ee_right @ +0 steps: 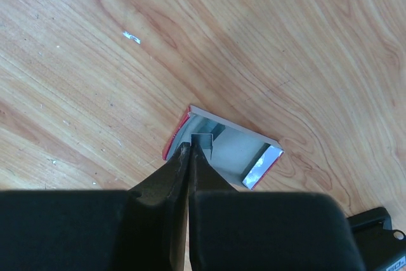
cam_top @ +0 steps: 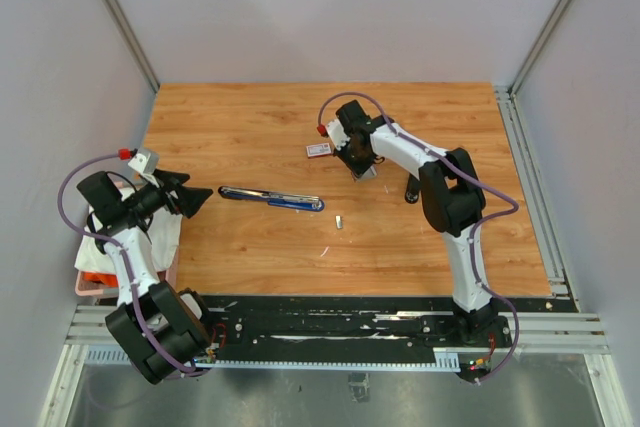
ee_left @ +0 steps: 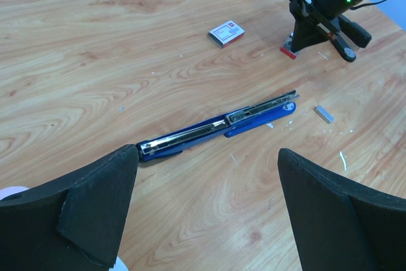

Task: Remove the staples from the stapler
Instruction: Adjust the staple in the staple box.

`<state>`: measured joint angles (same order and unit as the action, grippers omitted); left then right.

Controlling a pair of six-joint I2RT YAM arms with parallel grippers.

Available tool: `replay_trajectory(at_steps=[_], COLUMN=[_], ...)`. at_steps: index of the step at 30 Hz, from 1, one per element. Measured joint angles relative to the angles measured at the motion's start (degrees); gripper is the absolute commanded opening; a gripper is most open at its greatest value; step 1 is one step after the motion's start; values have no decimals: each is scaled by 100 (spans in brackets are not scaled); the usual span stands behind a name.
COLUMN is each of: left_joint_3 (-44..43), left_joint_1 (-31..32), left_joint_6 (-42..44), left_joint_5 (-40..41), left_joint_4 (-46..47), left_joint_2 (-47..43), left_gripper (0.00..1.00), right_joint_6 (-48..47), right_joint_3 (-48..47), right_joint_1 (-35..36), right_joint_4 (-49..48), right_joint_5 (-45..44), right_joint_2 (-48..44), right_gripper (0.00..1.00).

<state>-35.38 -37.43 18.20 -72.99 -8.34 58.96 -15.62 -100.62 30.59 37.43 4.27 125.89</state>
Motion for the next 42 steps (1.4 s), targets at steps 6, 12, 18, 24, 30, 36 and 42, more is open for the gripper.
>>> replay_trajectory(at_steps=[6,12,18,24,30,36,42], left_joint_3=[-7,-31,-31,-31,-31,-31,-31], left_joint_1=[0,0,0,0,0,0,0], left_joint_6=[2,4,22,22,26,52,74], left_joint_5=[-7,-17,-17,-17,-20,-20,-20], left_joint_4=[-11,-42,-57,-61,-61,-76,-81], left_joint_2=[26,39,39,42,44,48,48], left_gripper=[98,98,98,98,98,98,98], right_joint_6=[44,188,365,442,492,498,505], right_joint_3=[-4,-11,-85,-155,-168,-170,-175], right_joint_1=[-2,-90,-238,-262,-262,-262,-262], right_joint_4=[2,2,7,15,37,68,98], right_joint_5=[-212,-323,-334,-282,-162,-76,90], right_joint_2=[-76,-101,-98,-68,11,57,57], right_gripper=[1,1,1,1,2,6,11])
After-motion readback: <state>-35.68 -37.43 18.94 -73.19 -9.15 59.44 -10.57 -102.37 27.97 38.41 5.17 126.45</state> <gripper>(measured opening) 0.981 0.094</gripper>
